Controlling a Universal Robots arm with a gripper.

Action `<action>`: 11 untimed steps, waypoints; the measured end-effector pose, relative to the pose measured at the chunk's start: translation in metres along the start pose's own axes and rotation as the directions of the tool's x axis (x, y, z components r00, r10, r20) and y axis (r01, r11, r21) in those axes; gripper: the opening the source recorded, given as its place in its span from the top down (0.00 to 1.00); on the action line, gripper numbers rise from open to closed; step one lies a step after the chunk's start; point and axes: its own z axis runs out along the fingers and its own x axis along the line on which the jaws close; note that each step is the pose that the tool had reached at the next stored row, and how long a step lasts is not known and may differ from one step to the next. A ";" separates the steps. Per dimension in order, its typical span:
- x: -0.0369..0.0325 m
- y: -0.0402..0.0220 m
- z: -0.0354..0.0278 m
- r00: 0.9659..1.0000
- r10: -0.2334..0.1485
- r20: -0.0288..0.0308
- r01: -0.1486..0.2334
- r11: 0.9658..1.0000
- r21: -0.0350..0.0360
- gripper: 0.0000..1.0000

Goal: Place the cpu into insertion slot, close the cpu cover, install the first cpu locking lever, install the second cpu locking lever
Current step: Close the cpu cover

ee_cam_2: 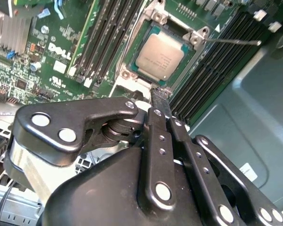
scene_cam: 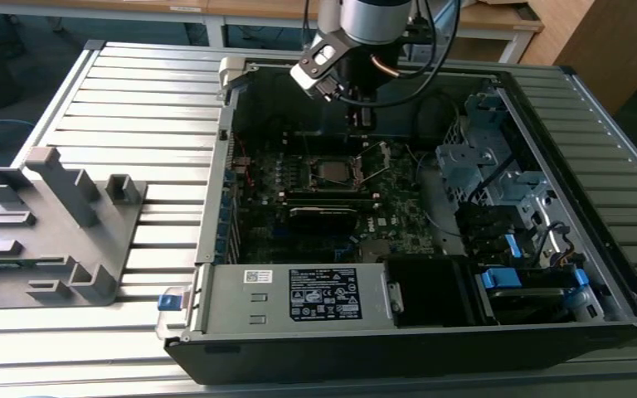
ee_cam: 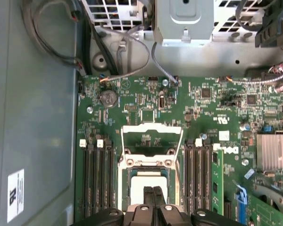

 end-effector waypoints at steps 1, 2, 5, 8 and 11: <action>0.0000 0.0018 0.0001 1.000 0.000 0.000 0.000 1.000 0.000 0.89; 0.0000 0.0036 0.0001 1.000 0.000 0.000 0.000 1.000 0.000 0.89; 0.0001 0.0089 0.0003 1.000 0.000 0.000 0.000 1.000 0.000 0.89; 0.0001 0.0111 0.0003 1.000 0.000 0.000 0.000 1.000 0.000 0.89; 0.0001 0.0112 0.0003 1.000 0.000 0.000 0.000 1.000 0.000 0.89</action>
